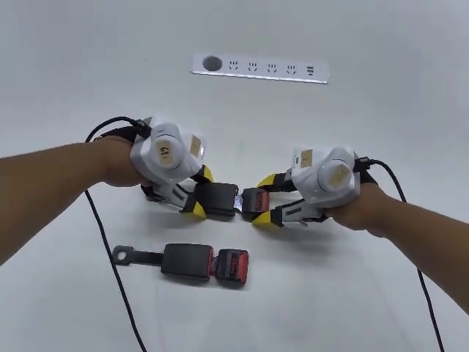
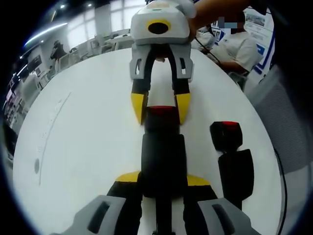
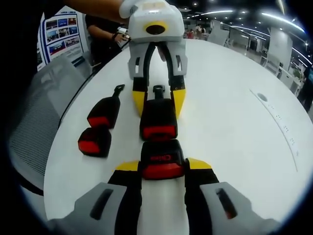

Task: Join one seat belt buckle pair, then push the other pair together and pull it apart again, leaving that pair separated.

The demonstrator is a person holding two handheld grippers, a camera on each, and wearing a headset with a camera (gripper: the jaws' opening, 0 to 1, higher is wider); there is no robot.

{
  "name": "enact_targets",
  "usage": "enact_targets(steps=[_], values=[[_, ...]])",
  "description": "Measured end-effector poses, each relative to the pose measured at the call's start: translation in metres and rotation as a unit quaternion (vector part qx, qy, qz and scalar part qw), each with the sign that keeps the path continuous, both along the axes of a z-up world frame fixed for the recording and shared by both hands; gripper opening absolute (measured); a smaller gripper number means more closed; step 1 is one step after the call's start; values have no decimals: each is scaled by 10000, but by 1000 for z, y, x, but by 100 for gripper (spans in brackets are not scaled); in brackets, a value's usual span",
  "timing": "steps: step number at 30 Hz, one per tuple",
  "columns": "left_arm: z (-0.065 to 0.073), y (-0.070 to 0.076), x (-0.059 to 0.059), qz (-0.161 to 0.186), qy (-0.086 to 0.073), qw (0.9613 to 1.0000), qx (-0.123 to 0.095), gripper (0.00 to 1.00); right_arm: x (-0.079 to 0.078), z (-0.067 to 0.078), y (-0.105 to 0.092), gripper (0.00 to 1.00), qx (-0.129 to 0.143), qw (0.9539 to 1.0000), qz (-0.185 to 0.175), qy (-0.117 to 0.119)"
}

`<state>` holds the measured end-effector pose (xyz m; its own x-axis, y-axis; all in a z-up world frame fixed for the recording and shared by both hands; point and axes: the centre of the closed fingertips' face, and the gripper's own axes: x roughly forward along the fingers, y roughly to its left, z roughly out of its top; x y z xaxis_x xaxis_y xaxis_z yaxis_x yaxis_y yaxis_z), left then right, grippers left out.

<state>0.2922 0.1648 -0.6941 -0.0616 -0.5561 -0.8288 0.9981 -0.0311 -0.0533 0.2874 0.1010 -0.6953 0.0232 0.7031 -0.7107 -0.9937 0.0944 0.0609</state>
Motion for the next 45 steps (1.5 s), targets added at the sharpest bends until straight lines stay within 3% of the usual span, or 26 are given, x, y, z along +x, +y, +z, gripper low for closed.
enact_targets(steps=[15,30,45], values=[[1,-2,-3,26,-5,10000,15,32,0,0,-1,32,-43,9999,-116,-6],[3,1,-1,126,-16,9999,-102,33,0,2,-1,32,113,9999,-71,13],[1,4,-1,99,-31,9999,29,33,0,2,-14,33,94,9999,-124,33]])
